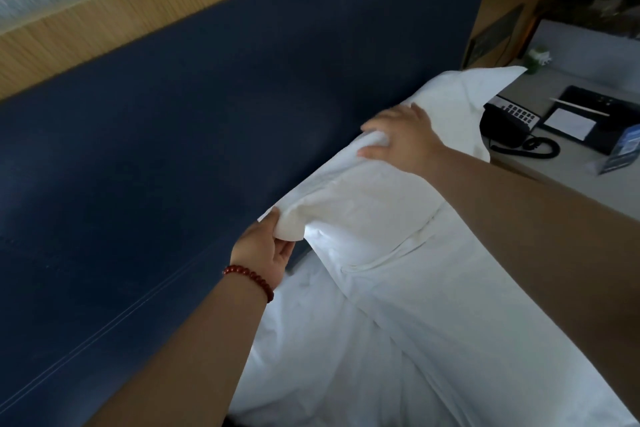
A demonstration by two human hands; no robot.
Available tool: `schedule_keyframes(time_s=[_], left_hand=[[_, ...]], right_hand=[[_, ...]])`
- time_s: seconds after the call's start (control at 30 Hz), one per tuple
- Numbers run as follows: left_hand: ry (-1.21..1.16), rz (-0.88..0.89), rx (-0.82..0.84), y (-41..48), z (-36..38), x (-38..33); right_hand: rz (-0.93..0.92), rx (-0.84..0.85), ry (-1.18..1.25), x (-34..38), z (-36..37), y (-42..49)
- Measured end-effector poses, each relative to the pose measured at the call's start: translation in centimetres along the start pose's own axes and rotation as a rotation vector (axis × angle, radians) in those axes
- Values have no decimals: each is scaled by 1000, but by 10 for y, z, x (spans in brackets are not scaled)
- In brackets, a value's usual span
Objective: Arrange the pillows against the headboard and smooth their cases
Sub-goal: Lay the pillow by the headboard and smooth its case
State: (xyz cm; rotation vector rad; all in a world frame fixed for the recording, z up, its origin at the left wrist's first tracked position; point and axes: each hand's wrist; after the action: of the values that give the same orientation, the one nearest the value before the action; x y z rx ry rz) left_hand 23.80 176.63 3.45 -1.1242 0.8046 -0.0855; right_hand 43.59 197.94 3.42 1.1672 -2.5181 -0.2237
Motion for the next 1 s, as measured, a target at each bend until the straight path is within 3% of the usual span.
schedule_keyframes(time_s=[0.17, 0.23, 0.3, 0.43, 0.53, 0.63, 0.73, 0.83, 0.93, 1.0], left_hand=[[-162, -53, -1, -7, 8, 2], [-125, -43, -54, -6, 16, -1], [-36, -10, -131, -4, 21, -6], [453, 368, -496, -20, 17, -3], [541, 611, -439, -44, 25, 5], [643, 862, -292, -54, 50, 3], [733, 1092, -57, -50, 87, -1], [1122, 1294, 91, -21, 135, -4], [1648, 1295, -25, 25, 162, -7], [1836, 1253, -76, 48, 160, -4]], right_hand=[[116, 40, 336, -23, -21, 11], [106, 43, 249, -25, -29, 20], [77, 14, 14, -27, -22, 26], [112, -255, -36, -31, 3, 13], [136, -516, -9, -25, 10, -8], [164, -571, -17, -14, 16, -26], [167, -535, -39, -16, 23, -35], [66, -399, -70, -25, 33, -40], [82, -209, -69, -36, 32, -41], [125, -131, -56, -48, 23, -33]])
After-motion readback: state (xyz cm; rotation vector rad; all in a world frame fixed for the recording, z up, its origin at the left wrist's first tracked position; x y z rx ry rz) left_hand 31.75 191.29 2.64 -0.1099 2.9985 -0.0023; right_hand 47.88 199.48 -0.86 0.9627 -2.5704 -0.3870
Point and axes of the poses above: each hand's wrist, its own y-axis towards the middle knuckle, its own z-axis out of the palm, x = y × z, and after that the axes turned 14 degrees about -z, right-handed
